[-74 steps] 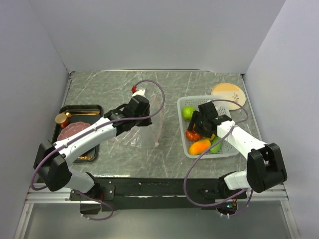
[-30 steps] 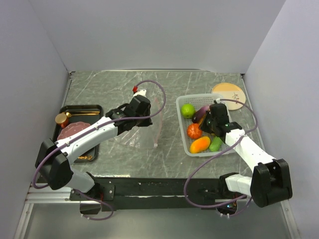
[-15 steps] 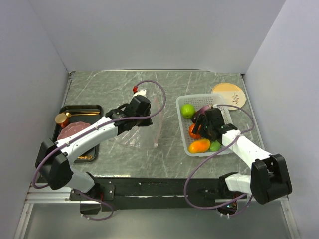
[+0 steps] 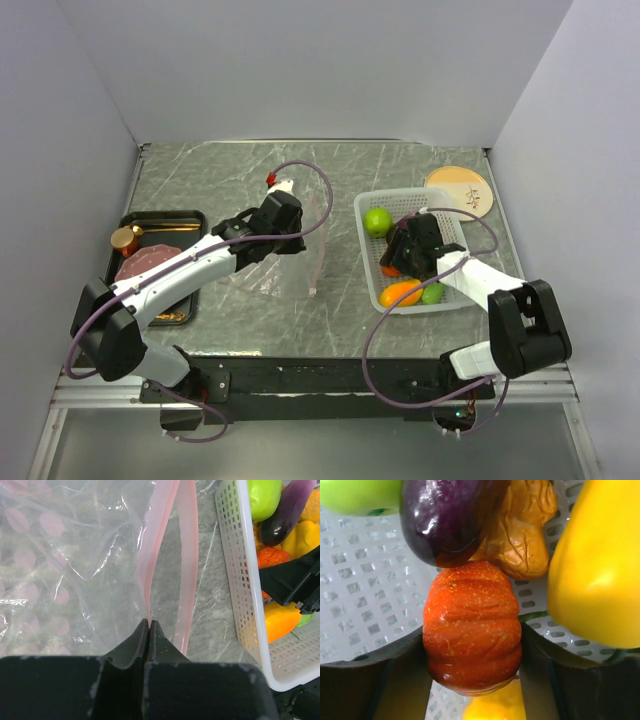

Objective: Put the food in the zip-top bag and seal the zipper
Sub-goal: Pick up the fake vegetable from the bin, then place the fake vegetable in the zipper food storage bag, then pick up the fake vegetable from the bin.

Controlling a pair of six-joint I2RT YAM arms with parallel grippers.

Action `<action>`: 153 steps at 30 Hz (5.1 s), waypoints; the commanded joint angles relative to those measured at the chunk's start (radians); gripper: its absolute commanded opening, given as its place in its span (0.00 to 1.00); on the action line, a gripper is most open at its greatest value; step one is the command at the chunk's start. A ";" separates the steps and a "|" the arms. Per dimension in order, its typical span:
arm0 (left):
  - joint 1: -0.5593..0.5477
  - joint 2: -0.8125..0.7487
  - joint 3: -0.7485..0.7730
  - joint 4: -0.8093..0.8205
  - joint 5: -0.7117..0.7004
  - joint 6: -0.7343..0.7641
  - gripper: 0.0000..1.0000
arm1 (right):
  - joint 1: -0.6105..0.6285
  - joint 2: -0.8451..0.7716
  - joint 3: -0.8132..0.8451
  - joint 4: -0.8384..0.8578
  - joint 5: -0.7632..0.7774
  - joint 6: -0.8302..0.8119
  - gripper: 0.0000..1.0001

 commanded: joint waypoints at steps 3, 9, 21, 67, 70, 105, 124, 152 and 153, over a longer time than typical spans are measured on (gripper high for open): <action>0.000 -0.009 0.021 0.011 0.001 0.018 0.01 | -0.012 -0.023 0.003 0.028 -0.012 -0.017 0.44; 0.000 -0.012 0.023 0.017 0.006 0.013 0.01 | -0.012 -0.126 0.010 0.001 -0.041 -0.033 0.34; 0.000 -0.018 0.011 0.044 0.025 0.016 0.01 | -0.011 -0.356 0.079 -0.062 -0.122 -0.042 0.18; 0.000 -0.079 0.047 0.054 0.133 0.055 0.01 | 0.367 0.121 0.365 0.114 -0.271 0.039 0.15; -0.001 -0.088 0.063 0.041 0.140 0.056 0.01 | 0.365 0.124 0.367 0.143 -0.285 0.044 0.17; 0.014 -0.165 0.141 -0.020 -0.048 0.013 0.01 | 0.353 -0.078 0.359 -0.052 -0.018 -0.007 0.73; 0.100 -0.030 0.248 -0.248 -0.004 -0.007 0.01 | 0.026 -0.174 0.252 -0.274 0.132 -0.002 0.79; 0.091 -0.121 0.075 -0.015 0.150 0.038 0.01 | -0.046 0.215 0.365 -0.087 0.140 0.061 0.61; 0.091 -0.121 0.075 -0.015 0.151 0.035 0.01 | -0.047 0.218 0.367 -0.085 0.137 0.059 0.58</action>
